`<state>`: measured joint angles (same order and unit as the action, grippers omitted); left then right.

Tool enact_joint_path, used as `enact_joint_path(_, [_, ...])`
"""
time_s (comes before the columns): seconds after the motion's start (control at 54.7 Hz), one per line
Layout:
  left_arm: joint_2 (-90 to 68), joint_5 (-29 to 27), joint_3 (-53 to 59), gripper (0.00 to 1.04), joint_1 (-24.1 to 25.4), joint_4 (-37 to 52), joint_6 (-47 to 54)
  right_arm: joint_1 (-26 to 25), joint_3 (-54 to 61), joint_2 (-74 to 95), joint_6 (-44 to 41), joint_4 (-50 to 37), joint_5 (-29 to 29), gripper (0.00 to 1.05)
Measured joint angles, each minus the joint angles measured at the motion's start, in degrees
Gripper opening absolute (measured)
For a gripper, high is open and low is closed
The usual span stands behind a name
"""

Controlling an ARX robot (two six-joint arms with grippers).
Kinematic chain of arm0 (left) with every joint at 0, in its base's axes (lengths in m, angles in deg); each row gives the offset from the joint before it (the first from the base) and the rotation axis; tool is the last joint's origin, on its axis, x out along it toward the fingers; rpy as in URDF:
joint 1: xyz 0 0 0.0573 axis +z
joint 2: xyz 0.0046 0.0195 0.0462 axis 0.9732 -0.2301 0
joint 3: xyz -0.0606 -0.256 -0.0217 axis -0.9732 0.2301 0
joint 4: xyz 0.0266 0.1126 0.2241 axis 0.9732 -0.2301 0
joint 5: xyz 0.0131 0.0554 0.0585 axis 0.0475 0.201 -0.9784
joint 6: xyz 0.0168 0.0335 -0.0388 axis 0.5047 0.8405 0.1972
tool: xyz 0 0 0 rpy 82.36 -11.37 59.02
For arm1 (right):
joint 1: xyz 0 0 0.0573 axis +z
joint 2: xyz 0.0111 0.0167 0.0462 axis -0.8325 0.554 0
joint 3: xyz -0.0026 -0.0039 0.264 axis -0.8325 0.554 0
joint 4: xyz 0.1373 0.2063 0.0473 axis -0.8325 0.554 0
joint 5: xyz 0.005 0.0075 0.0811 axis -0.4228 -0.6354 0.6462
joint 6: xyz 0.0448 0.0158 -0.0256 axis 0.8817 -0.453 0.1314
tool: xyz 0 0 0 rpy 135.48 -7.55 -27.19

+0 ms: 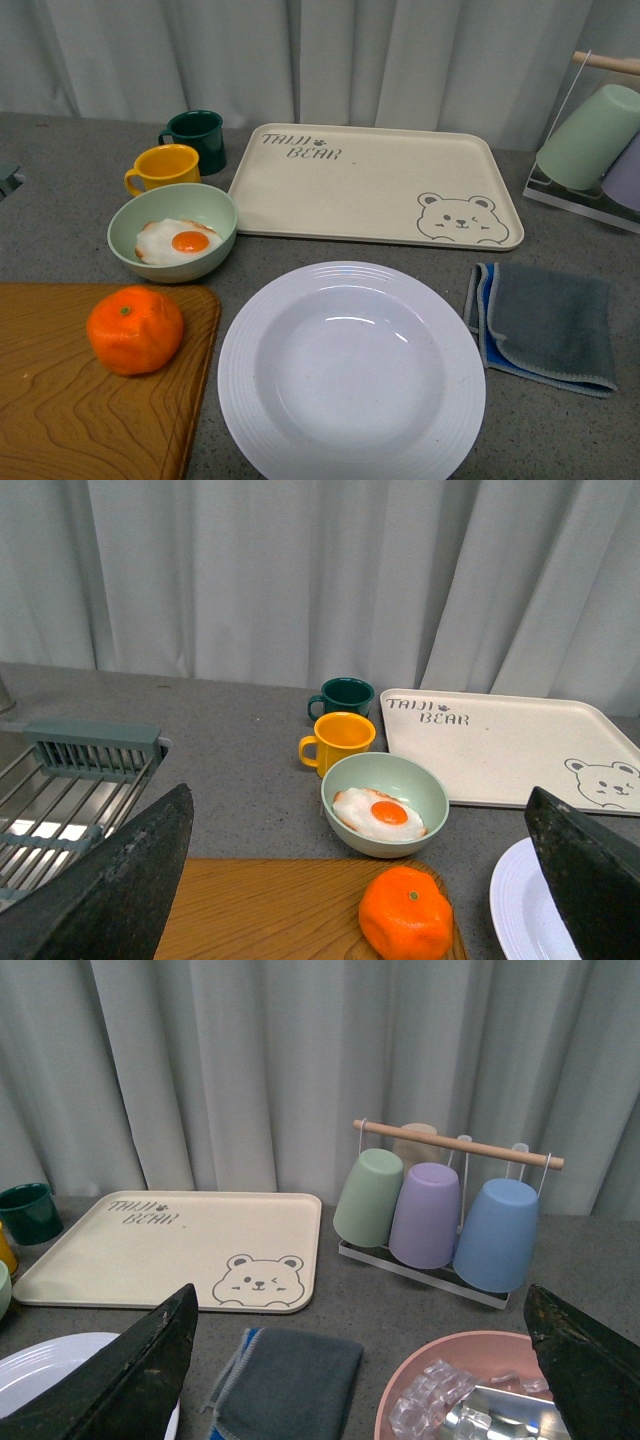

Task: Place orange and plate with both arms

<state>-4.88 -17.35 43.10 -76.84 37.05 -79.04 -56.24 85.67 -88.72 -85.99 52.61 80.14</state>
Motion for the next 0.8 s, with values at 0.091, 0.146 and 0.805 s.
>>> enact_joint_path(0.091, [0.0,0.0,0.0,0.98,0.0,0.0,0.0,0.0,0.0,0.0,0.0,0.0,0.0,0.95])
enact_joint_path(0.146, [0.0,0.0,0.0,0.98,0.0,0.0,0.0,0.0,0.0,0.0,0.0,0.0,0.0,0.95])
enact_joint_path(0.805, [0.0,0.0,0.0,0.98,0.0,0.0,0.0,0.0,0.0,0.0,0.0,0.0,0.0,0.95])
